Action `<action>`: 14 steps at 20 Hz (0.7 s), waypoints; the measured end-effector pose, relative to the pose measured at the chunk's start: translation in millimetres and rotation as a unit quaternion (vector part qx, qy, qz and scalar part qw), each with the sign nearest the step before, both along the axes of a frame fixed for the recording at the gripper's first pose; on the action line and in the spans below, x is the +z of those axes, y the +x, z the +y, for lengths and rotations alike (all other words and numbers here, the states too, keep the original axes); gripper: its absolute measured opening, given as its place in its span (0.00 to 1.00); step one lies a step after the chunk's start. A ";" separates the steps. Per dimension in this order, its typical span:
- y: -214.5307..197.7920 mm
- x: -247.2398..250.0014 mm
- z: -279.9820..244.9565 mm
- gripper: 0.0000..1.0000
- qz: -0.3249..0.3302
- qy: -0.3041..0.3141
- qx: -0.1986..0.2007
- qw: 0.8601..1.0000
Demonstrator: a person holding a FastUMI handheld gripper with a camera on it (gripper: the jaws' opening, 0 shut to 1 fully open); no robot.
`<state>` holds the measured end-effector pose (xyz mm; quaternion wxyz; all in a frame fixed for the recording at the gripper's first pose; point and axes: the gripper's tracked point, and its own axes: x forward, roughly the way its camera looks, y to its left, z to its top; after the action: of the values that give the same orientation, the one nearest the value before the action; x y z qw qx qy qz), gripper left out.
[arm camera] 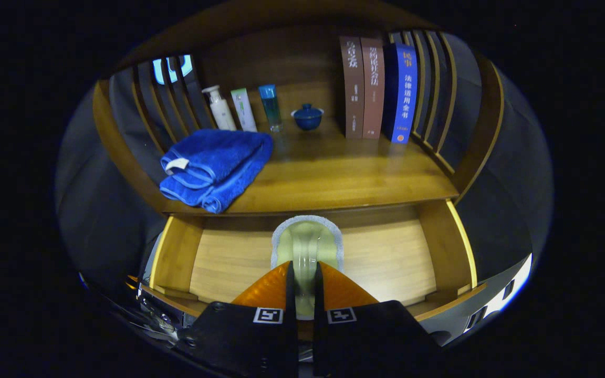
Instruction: Pull open the drawer, take out the items inside it, and place them on the countertop above the cabinet.
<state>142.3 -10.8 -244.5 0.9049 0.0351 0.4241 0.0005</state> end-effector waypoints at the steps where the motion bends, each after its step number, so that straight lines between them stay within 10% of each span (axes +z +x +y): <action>1: 6.2 7.2 -1.5 0.16 -0.010 -0.001 -0.002 1.000; 14: 150.2 7.4 3.0 0.16 0.003 0.009 -0.006 1.000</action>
<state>292.5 -7.8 -237.2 0.9032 0.0459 0.4267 -0.0008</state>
